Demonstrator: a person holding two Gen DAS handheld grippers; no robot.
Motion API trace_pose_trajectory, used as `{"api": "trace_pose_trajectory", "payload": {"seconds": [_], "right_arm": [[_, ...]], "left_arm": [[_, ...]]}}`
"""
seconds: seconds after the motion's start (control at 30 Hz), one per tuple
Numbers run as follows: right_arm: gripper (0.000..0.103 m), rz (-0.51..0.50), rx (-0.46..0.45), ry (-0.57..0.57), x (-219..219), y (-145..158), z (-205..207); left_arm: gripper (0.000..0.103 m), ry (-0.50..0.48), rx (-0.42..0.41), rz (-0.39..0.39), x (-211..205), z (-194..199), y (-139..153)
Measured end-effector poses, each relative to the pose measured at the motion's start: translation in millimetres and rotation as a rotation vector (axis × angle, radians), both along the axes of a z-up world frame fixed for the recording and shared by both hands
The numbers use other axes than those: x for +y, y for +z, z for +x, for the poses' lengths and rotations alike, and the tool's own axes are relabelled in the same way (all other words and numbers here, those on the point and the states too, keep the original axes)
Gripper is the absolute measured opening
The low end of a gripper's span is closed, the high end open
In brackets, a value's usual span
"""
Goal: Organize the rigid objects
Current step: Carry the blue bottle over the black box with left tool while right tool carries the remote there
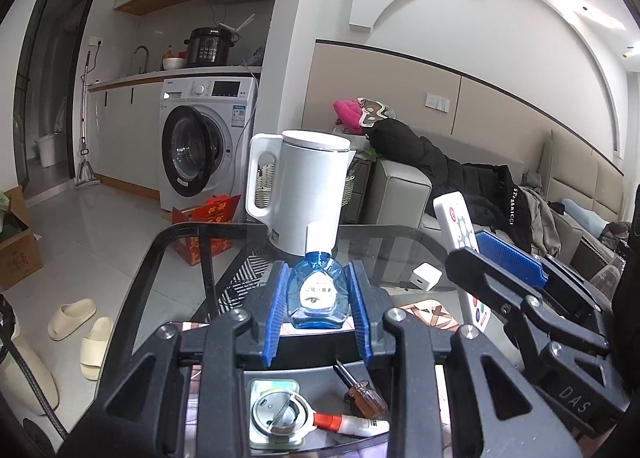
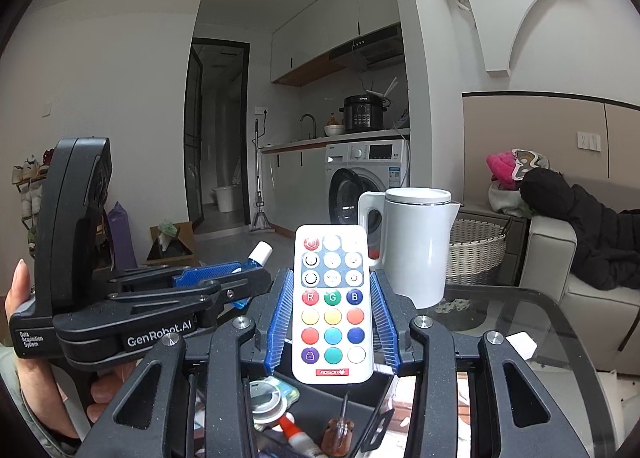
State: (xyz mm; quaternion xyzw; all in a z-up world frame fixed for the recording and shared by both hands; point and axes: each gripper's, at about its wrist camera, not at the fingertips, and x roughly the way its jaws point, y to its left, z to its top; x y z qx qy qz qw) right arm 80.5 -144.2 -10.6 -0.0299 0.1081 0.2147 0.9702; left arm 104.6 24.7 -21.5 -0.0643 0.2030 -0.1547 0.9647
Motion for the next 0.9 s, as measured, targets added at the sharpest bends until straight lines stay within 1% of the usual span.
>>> {"api": "trace_pose_trajectory", "payload": {"seconds": [0.2, 0.6, 0.9], "right_arm": [[0.039, 0.020, 0.017, -0.019, -2, -4, 23], [0.039, 0.013, 0.081, -0.020, -1, -22, 59], [0.039, 0.018, 0.181, 0.004, -4, -37, 77]], "left_arm": [[0.028, -0.010, 0.019, -0.012, -2, 12, -6], [0.028, -0.009, 0.079, 0.021, -15, 36, -22], [0.028, 0.013, 0.141, 0.052, -16, 44, -29]]}}
